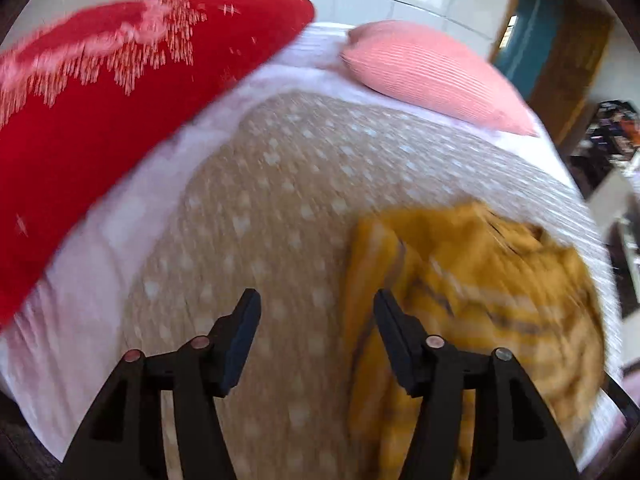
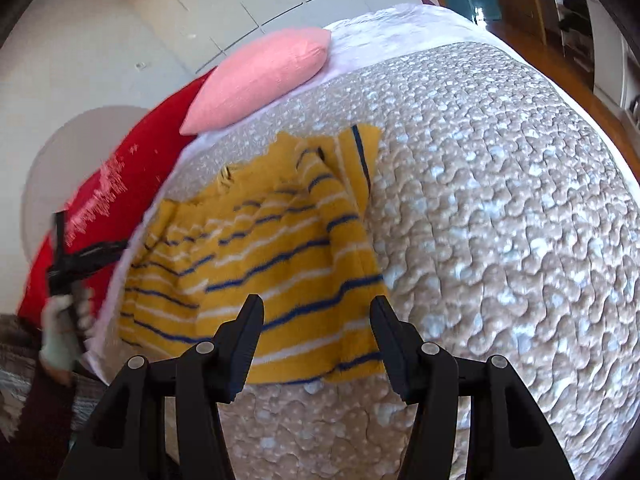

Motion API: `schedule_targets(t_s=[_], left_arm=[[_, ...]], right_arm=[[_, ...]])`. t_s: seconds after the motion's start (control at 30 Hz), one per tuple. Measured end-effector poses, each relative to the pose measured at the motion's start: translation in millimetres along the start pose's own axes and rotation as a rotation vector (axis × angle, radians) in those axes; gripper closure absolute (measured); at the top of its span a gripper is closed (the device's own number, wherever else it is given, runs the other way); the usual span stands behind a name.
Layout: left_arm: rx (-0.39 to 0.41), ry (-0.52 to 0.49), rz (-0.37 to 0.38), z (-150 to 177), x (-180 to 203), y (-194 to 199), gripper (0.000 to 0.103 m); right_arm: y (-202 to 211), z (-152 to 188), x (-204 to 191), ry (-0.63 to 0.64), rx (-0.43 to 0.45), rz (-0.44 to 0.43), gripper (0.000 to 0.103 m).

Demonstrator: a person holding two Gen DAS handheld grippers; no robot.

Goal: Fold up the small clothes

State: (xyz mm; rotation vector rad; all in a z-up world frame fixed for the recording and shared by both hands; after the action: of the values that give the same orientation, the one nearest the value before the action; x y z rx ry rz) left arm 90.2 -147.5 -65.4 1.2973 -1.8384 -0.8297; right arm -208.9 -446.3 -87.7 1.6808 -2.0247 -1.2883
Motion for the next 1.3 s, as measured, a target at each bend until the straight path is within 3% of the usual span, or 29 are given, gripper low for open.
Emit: schedule_targets(t_s=[0.13, 0.27, 0.3, 0.33, 0.37, 0.4, 0.43, 0.47, 0.5, 0.53, 0.57, 0.6, 0.7, 0.73, 0.83, 0.87, 1.03, 1.2, 1.3], left_arm=[[-0.066, 0.012, 0.122, 50, 3, 4, 0.037], [-0.121, 0.01, 0.161, 88, 14, -13, 0.036], [-0.133, 0.004, 0.147, 94, 17, -16, 0.036], [-0.148, -0.036, 0.102, 100, 19, -21, 0.044], [-0.157, -0.075, 0.068, 101, 21, -21, 0.072], [-0.176, -0.122, 0.063, 100, 25, -17, 0.088], [-0.198, -0.129, 0.076, 95, 26, -10, 0.097], [-0.178, -0.135, 0.035, 85, 20, -2, 0.097], [-0.146, -0.153, -0.015, 76, 15, 5, 0.1], [-0.101, -0.174, -0.116, 66, 3, 12, 0.103], [-0.07, -0.187, -0.186, 59, -6, 17, 0.103], [-0.062, -0.161, -0.191, 57, -14, 21, 0.103], [-0.063, -0.005, -0.048, 66, -26, 33, 0.102], [-0.045, 0.033, -0.028, 71, -29, 38, 0.097], [0.009, 0.127, 0.026, 78, -25, 40, 0.059], [0.023, 0.15, 0.048, 77, -24, 37, 0.053], [0.065, 0.285, 0.147, 73, -9, 9, 0.052], [0.052, 0.419, 0.278, 77, -16, -9, 0.05], [0.057, 0.415, 0.331, 83, -16, -5, 0.047]], right_arm=[[-14, 12, 10, -0.021, 0.0, 0.048, 0.043], [-24, 16, 13, -0.057, 0.008, 0.043, 0.043], [-25, 16, 14, -0.064, 0.005, 0.04, 0.054], [-28, 15, 13, -0.074, -0.002, 0.032, 0.064], [-30, 15, 12, -0.086, -0.018, 0.014, 0.077], [-29, 13, 12, -0.096, -0.025, 0.014, 0.085], [-26, 10, 10, -0.091, -0.022, 0.024, 0.089], [-19, 4, 10, -0.073, -0.01, 0.044, 0.091], [-13, -1, 10, -0.058, 0.004, 0.063, 0.093], [-10, -5, 13, -0.046, 0.01, 0.085, 0.094], [-9, -7, 17, -0.036, 0.005, 0.113, 0.094], [-10, -6, 23, -0.033, -0.011, 0.135, 0.094], [-3, -4, 42, -0.075, 0.0, 0.199, 0.093], [2, -5, 41, -0.08, 0.021, 0.199, 0.093], [20, -14, 23, -0.052, 0.085, 0.199, 0.092], [23, -19, 10, -0.025, 0.1, 0.194, 0.092], [3, -35, -74, 0.126, 0.073, 0.115, 0.082], [-63, -39, -157, 0.227, -0.027, 0.045, 0.082], [-122, -43, -211, 0.303, -0.105, 0.013, 0.082]])
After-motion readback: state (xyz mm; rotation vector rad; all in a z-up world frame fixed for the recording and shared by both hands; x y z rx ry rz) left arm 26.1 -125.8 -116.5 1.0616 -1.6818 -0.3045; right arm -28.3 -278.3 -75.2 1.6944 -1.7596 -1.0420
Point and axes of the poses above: each gripper's, at about its wrist camera, not at the fingertips, and y roughly against the way its jaws point, x to its right, z to its underside, the point moved 10 cm from there along -y, roughly the way its jaws point, and after that the axes turned 4 degrees about y, right-handed, at the moved point
